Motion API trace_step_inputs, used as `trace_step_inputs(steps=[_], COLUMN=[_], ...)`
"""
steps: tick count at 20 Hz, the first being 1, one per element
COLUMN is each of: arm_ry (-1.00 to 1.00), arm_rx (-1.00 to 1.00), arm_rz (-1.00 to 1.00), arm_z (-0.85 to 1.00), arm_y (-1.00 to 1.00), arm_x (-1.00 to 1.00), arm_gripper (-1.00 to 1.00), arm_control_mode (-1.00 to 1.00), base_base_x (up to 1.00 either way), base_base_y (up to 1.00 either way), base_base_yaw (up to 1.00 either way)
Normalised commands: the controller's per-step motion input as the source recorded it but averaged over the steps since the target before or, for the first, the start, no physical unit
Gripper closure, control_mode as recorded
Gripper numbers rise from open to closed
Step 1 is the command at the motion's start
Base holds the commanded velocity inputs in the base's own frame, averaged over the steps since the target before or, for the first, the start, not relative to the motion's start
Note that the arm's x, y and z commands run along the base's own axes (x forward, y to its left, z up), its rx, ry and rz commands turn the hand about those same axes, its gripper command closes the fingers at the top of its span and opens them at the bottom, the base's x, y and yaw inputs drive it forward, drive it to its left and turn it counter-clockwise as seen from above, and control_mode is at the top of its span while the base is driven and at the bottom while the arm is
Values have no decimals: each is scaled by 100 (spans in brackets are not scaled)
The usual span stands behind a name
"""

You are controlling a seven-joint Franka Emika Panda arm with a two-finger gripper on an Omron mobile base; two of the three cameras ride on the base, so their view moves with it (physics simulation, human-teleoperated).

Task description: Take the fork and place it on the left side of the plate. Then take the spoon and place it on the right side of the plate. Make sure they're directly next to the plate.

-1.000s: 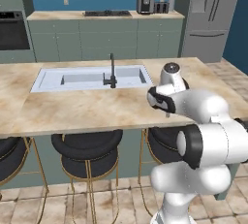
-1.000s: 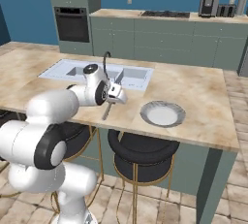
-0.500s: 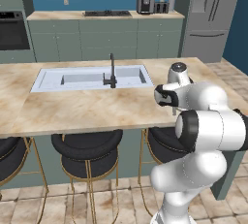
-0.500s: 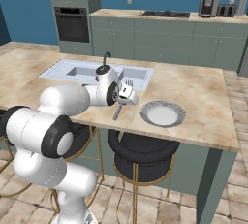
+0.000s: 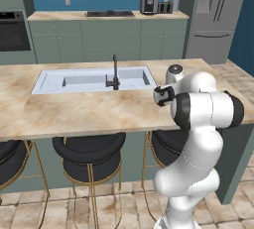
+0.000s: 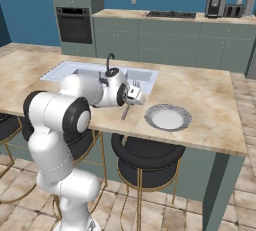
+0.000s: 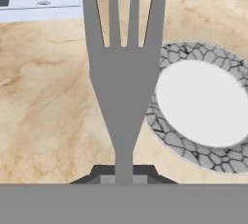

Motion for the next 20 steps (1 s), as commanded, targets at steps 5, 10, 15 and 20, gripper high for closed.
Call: trace_step_inputs(steps=[5, 10, 15, 20], arm_ry=[0, 0, 0, 0], arm_rx=[2, 3, 4, 3], arm_rz=[0, 0, 0, 0], arm_z=[-28, -32, -23, -19], arm_y=[-13, -8, 0, 0], arm_x=[14, 0, 17, 22], arm_gripper=[100, 100, 100, 100], arm_control_mode=[-100, -100, -100, -100], base_base_x=[0, 0, 0, 0], base_base_y=[0, 0, 0, 0], base_base_yaw=[0, 0, 0, 0])
